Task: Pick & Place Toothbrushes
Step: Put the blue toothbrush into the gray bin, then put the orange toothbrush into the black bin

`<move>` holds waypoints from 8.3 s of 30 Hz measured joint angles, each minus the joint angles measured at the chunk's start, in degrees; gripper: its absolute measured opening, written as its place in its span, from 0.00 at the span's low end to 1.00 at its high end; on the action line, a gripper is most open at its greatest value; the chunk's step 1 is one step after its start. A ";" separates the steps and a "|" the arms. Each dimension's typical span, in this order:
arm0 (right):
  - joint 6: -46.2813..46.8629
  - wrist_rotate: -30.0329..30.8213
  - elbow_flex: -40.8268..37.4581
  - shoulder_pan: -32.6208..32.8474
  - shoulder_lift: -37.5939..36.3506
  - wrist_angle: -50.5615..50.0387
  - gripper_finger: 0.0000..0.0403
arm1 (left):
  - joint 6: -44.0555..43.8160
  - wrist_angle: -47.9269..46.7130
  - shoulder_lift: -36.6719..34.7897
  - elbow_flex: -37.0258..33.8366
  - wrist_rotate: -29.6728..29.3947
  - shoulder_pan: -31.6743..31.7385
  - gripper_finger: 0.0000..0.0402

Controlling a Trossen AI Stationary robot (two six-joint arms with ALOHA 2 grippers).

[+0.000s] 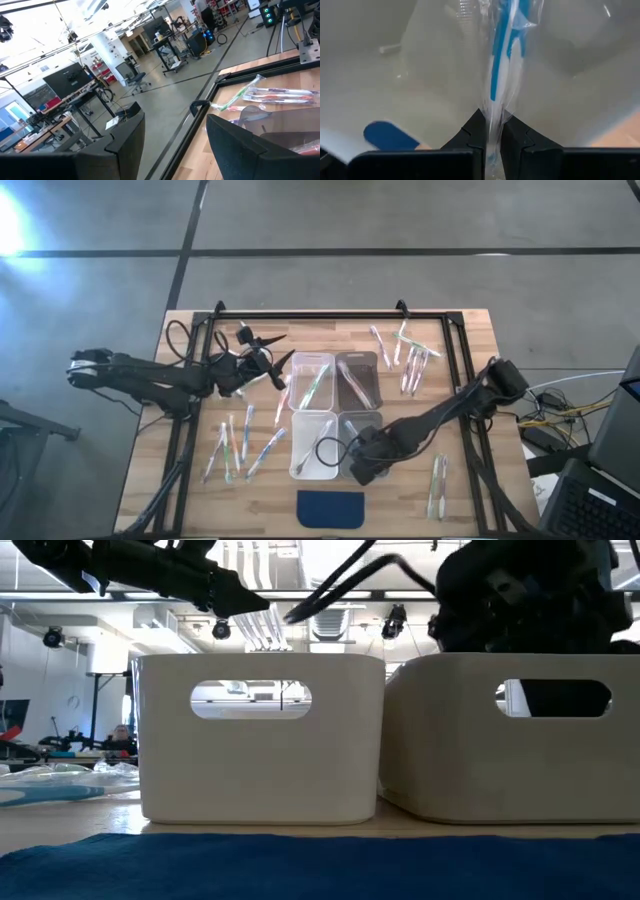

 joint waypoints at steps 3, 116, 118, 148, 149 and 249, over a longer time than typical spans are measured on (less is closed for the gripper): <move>0.00 0.02 -0.02 -0.35 0.35 -0.24 0.06 | 0.02 -0.02 0.00 0.02 0.01 0.00 0.54; -35.98 17.83 -20.11 -63.80 -17.70 9.64 0.41 | 4.50 2.12 0.02 2.49 0.02 0.83 0.54; -35.96 17.57 -20.11 -64.17 -16.79 9.73 0.40 | 4.50 2.10 0.02 2.49 0.02 0.83 0.54; -39.12 12.86 -20.24 -64.93 -11.62 10.05 0.13 | 3.74 1.70 0.02 2.40 0.01 0.83 0.54; -39.50 12.16 -20.24 -64.91 -12.00 10.11 0.10 | 3.74 1.69 0.02 2.40 0.02 0.82 0.54; -35.10 12.19 -8.76 -30.20 -13.09 1.69 0.05 | 1.53 1.25 0.00 2.16 0.02 0.83 0.54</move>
